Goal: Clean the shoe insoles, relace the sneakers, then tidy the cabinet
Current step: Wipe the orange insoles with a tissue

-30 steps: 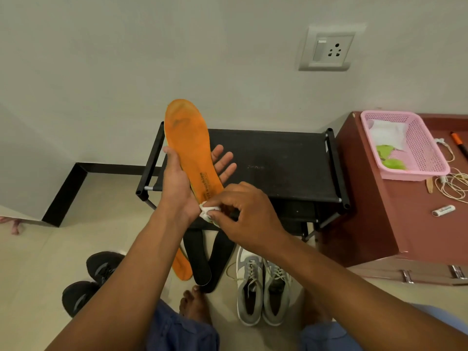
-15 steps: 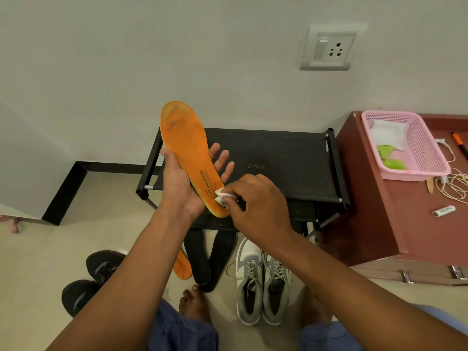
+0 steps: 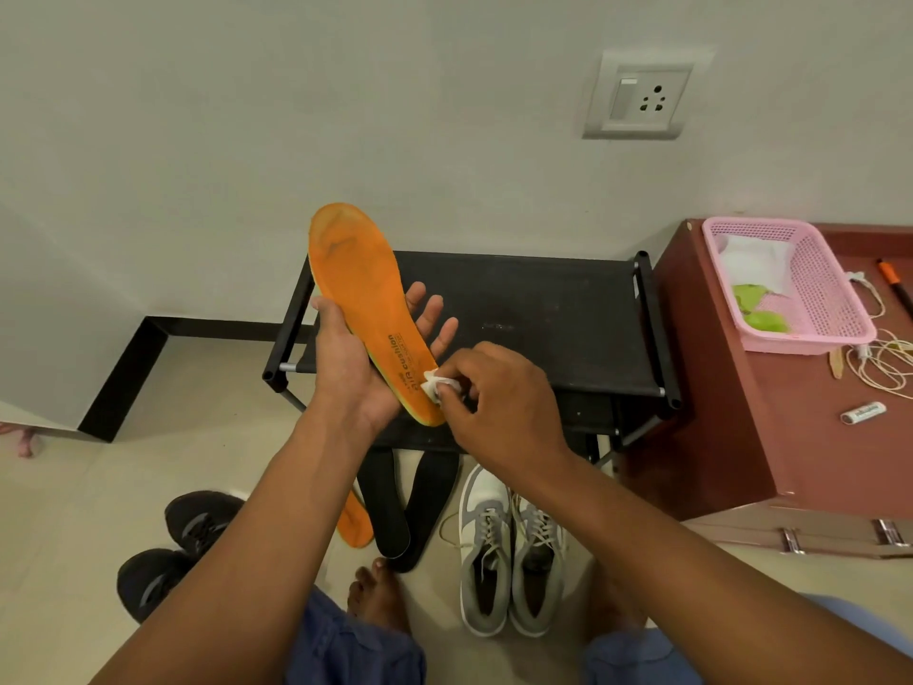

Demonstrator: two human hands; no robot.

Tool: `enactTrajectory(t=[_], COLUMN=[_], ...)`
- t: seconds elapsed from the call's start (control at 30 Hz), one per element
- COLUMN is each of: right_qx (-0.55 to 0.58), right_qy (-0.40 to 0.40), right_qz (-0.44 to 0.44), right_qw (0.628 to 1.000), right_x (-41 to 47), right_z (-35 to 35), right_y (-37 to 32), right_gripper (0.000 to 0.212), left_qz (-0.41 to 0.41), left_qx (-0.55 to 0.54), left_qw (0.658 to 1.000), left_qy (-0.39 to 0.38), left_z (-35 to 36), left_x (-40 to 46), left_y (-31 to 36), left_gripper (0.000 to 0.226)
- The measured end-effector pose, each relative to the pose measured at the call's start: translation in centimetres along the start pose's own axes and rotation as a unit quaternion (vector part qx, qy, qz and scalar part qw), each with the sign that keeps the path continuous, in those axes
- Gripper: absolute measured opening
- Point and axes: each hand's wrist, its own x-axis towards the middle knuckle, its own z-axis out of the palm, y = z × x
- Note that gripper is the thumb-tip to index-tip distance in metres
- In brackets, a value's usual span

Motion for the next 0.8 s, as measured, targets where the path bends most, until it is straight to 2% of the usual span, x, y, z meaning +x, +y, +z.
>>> enactTrajectory(t=[0.13,0.4,0.53,0.67,0.8], right_qx=[-0.008,0.11,0.102,0.044,0.04], right_qy=[0.027,-0.03,-0.044,-0.007,0.043], right_qz=[0.01,-0.046,-0.052,-0.036,-0.021], right_qw=[1.0,0.992,0.992,0.998,0.998], right_x=[0.4,-0.3,0.0,0.3,0.8], right_z=[-0.2,0.2,0.0,0.2,-0.1], right_y=[0.6,-1.1,-0.9,0.2,1.0], right_gripper=[0.019,0.018,0.016,0.014,0.015], left_qz=[-0.005,0.007,0.009,-0.012,-0.017], left_qx=[0.003,-0.038,-0.053,-0.032,0.01], left_qw=[1.0,0.999,0.999,0.999,0.999], left_qy=[0.003,0.006,0.003,-0.013,-0.05], left_z=[0.2,-0.3,-0.4,-0.1,0.1], left_x=[0.1,0.4,0.4,0.3,0.2], left_y=[-0.3,0.1,0.2,-0.4,-1.0], left_gripper=[0.095,0.093,0.091,0.092,0.084])
